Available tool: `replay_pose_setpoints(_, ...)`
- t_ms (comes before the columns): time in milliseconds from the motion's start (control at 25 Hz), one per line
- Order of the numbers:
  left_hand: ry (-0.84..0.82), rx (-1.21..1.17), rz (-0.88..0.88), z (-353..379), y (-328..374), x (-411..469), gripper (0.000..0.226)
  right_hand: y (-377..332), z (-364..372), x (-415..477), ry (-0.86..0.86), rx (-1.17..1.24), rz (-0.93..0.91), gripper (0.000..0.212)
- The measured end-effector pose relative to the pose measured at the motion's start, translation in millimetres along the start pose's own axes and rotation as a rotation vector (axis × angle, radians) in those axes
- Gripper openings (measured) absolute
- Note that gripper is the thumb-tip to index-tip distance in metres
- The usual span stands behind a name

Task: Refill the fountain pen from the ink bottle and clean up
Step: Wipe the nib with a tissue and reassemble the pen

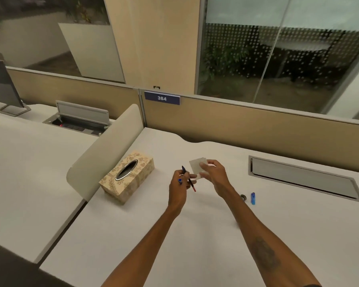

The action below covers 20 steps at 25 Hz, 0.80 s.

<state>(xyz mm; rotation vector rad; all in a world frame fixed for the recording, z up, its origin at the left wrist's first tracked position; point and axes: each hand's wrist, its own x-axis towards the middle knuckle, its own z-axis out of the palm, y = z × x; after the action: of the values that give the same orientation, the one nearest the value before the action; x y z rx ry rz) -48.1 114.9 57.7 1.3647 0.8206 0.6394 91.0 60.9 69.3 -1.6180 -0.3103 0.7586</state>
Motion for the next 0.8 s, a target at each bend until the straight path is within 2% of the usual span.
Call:
replay_pose_setpoints(120,-0.066,0.001,-0.016,27.5,4.5,-8.3,0.025,2.4,-34.6,-10.9,0.029,-0.006,0.01,0.047)
replay_pose_setpoints(240,-0.17,0.007,0.016,50.9,5.9,-18.3,0.024,1.3,-64.2,-21.3,0.113,0.101,0.038,0.037)
replay_pose_setpoints(440,-0.278,0.041,0.064,82.6,3.4,-32.0,0.022,-8.4,-101.6,-46.2,0.114,0.219,0.02,0.015)
replay_pose_setpoints(600,-0.322,0.069,0.077,102.4,5.5,-40.4,0.023,-5.5,-122.8,-60.4,0.152,0.229,-0.065,0.022)
replay_pose_setpoints(800,-0.341,0.09,0.085,116.9,11.0,-46.2,0.025,5.5,-143.2,-74.6,0.057,0.103,-0.131,0.03)
